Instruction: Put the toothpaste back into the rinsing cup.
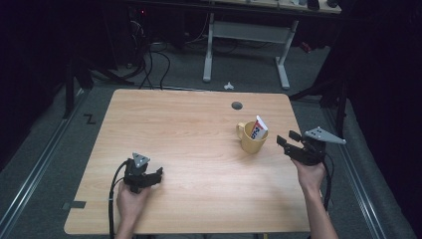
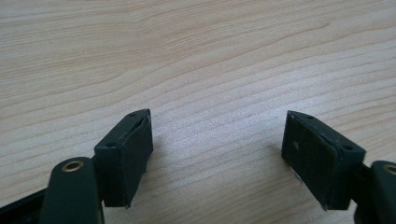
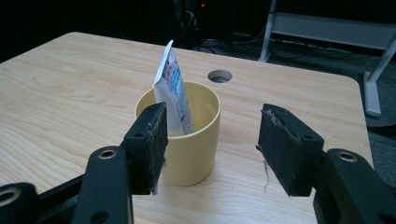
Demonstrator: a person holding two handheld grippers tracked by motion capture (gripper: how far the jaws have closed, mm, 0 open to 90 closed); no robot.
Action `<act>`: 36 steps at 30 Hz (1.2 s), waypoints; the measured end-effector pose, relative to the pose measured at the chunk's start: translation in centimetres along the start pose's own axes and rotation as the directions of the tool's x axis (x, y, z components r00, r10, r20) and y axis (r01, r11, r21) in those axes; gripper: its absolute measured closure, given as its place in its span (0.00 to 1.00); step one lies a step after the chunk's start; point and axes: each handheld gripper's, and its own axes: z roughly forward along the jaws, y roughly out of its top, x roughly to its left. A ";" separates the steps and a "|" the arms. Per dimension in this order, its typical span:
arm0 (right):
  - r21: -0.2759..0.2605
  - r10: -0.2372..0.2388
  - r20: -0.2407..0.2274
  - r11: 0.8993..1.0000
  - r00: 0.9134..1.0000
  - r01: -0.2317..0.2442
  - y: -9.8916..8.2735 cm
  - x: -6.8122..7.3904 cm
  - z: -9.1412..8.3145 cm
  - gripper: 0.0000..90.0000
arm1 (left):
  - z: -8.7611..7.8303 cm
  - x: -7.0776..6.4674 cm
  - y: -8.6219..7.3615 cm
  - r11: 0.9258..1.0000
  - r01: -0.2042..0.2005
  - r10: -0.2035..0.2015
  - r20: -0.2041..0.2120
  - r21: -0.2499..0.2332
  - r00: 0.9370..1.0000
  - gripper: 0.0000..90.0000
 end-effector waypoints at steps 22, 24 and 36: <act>-0.008 0.022 0.001 1.000 1.000 -0.022 -1.5 0.0 -1.3 0.49 | 0.0 0.0 0.0 1.000 0.000 0.000 0.000 0.000 1.000 0.28; -0.008 0.023 0.000 1.000 1.000 -0.023 -1.6 0.0 -1.3 0.49 | 0.0 0.0 0.0 1.000 0.000 0.000 0.000 0.000 1.000 0.28; -0.008 0.034 -0.003 0.999 0.999 -0.034 -2.7 0.2 -1.7 0.49 | 0.0 0.0 0.0 1.000 0.000 0.000 0.000 0.000 1.000 0.28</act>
